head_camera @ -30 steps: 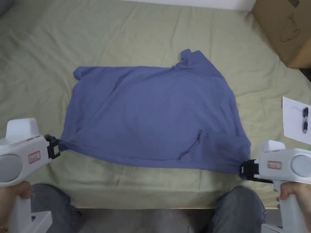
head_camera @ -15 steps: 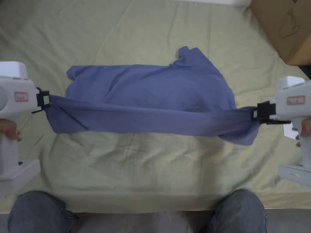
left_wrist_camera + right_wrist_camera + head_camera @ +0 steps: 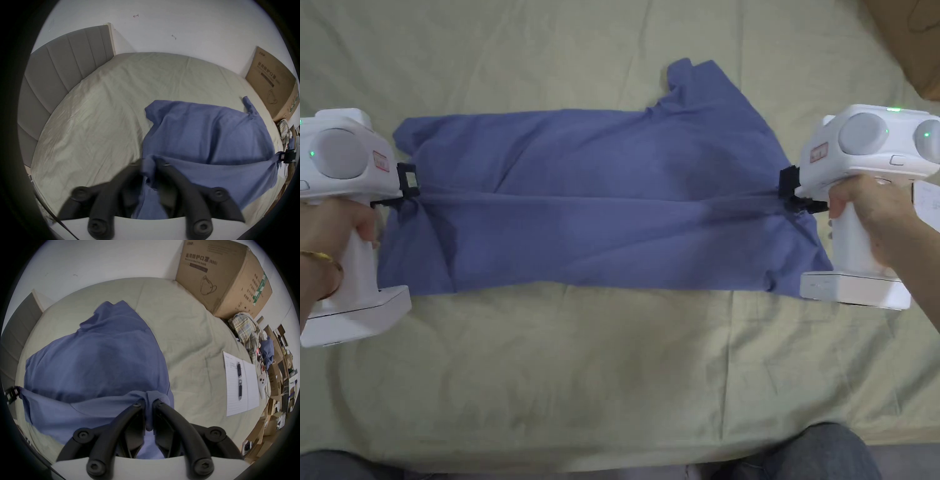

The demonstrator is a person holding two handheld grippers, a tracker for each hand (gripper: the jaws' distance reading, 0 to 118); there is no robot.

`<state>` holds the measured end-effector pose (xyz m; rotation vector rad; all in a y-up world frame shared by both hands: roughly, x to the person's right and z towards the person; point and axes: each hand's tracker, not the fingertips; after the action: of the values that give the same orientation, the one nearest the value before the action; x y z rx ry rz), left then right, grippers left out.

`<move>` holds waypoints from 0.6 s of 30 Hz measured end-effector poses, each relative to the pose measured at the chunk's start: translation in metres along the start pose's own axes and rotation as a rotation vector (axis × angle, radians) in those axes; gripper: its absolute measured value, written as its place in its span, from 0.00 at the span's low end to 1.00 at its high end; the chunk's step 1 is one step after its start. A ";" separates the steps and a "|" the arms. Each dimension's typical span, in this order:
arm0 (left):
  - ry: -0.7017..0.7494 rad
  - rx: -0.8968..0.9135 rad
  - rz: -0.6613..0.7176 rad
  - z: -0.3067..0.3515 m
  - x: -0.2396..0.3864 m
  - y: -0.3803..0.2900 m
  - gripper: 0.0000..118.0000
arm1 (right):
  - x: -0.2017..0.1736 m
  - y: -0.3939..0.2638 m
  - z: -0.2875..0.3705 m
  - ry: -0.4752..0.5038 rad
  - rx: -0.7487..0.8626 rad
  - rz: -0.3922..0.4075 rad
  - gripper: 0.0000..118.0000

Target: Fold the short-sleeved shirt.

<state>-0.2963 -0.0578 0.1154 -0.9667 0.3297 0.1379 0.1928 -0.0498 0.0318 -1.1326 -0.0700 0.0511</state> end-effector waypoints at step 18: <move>-0.001 0.640 -0.082 0.193 -0.022 -0.101 0.91 | 0.025 -0.138 0.201 0.052 0.732 0.092 0.92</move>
<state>-0.2489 0.0455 0.3031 -0.3451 0.3051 -0.0446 0.2018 0.0746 0.2424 -0.4044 0.0465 0.1184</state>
